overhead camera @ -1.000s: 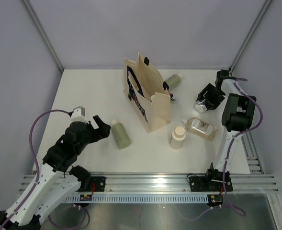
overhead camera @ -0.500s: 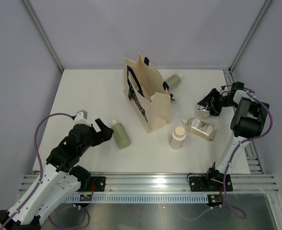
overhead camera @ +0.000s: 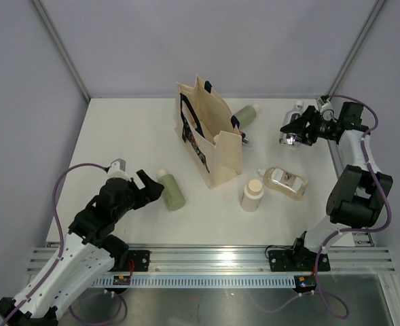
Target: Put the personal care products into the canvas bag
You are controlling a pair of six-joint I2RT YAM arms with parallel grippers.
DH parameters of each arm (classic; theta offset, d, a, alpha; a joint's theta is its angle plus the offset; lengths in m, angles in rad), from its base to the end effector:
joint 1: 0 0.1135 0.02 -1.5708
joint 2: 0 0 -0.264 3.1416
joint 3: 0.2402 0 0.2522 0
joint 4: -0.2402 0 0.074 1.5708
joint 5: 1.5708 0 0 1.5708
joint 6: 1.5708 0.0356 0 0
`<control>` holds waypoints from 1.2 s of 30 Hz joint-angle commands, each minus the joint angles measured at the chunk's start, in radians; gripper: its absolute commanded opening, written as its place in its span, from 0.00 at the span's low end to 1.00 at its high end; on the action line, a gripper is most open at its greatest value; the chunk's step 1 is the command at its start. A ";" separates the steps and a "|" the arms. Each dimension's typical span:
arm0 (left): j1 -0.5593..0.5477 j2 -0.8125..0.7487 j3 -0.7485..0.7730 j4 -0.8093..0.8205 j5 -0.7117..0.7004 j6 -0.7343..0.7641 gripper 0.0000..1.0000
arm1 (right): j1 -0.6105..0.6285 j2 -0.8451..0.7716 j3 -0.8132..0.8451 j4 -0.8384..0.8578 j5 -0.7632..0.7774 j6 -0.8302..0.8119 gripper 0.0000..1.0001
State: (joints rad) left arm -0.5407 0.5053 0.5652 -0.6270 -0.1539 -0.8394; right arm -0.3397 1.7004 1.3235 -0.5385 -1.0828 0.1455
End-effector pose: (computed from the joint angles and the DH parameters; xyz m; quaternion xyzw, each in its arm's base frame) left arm 0.1074 -0.0581 0.2572 -0.1666 0.8589 -0.2533 0.4128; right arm 0.3492 -0.0901 0.2690 0.0339 0.8275 0.4589 0.3218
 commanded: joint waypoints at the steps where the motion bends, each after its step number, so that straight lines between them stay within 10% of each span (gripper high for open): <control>1: 0.001 -0.005 -0.022 0.084 0.036 -0.035 0.99 | 0.048 -0.143 0.075 0.100 -0.195 0.009 0.00; 10: 0.002 0.013 -0.034 0.101 0.056 -0.027 0.99 | 0.377 -0.222 0.342 0.198 0.007 0.043 0.00; 23: 0.002 -0.004 -0.031 0.043 0.037 -0.033 0.99 | 0.794 0.238 0.939 -0.098 0.742 -0.136 0.00; 36: 0.002 0.019 -0.048 0.090 0.027 -0.021 0.99 | 0.854 0.312 0.798 -0.199 0.986 -0.417 0.09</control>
State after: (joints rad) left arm -0.5407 0.5049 0.5201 -0.5961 -0.1196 -0.8646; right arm 0.4828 2.0506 2.0808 -0.8227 -0.1661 -0.1818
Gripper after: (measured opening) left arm 0.984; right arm 0.817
